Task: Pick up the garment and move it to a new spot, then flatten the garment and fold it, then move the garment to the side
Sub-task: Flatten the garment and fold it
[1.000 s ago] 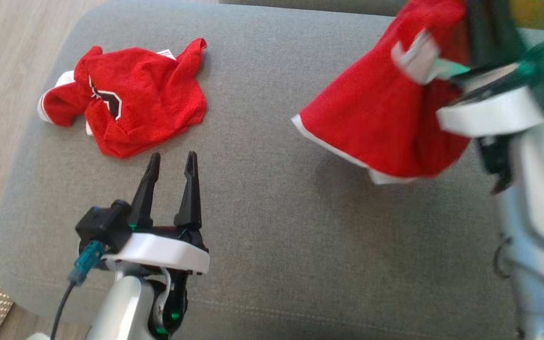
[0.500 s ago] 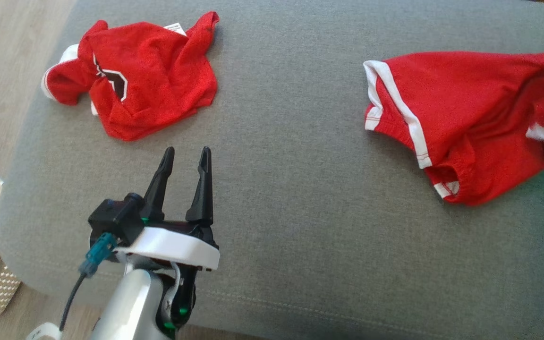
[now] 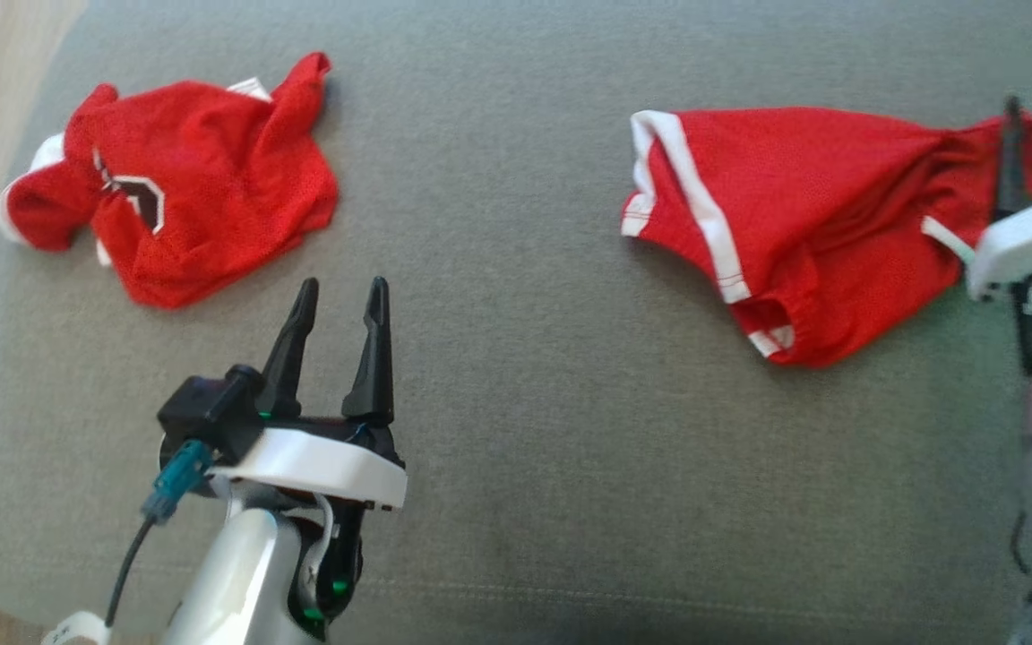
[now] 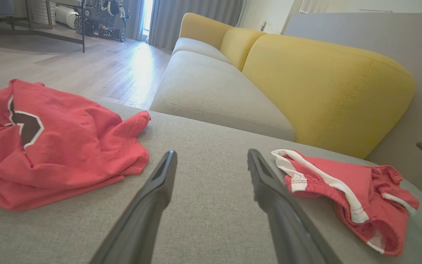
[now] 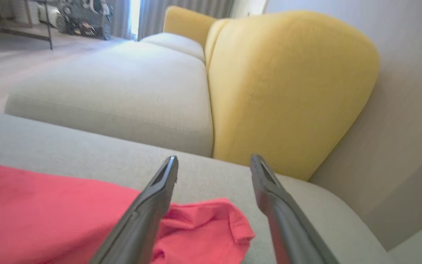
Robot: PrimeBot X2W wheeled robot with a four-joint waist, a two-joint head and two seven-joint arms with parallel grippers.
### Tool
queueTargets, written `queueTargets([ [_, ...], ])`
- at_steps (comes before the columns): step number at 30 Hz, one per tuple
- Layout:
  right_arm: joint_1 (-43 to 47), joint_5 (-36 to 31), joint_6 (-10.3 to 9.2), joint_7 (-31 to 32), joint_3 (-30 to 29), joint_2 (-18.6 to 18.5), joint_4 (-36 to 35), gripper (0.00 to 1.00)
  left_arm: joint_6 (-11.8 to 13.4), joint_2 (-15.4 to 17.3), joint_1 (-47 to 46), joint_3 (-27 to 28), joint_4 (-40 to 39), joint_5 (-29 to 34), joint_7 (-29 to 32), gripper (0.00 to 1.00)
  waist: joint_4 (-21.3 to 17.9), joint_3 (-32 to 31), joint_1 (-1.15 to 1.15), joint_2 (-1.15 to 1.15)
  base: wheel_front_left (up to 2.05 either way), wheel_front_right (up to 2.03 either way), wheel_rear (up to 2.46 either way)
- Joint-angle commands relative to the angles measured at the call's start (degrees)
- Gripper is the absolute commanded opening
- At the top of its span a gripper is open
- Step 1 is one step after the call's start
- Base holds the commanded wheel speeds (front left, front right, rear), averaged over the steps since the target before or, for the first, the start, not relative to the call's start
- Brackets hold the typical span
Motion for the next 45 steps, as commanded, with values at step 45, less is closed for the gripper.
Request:
queueTargets([
  [45,18.1,8.1,0.42,4.2,23.8,5.9,-15.4,1.0,0.3,0.3,-1.5,0.1,-1.5,-2.7,-0.3,1.0,4.5,0.9,0.0,0.0,0.0,0.0,0.0],
])
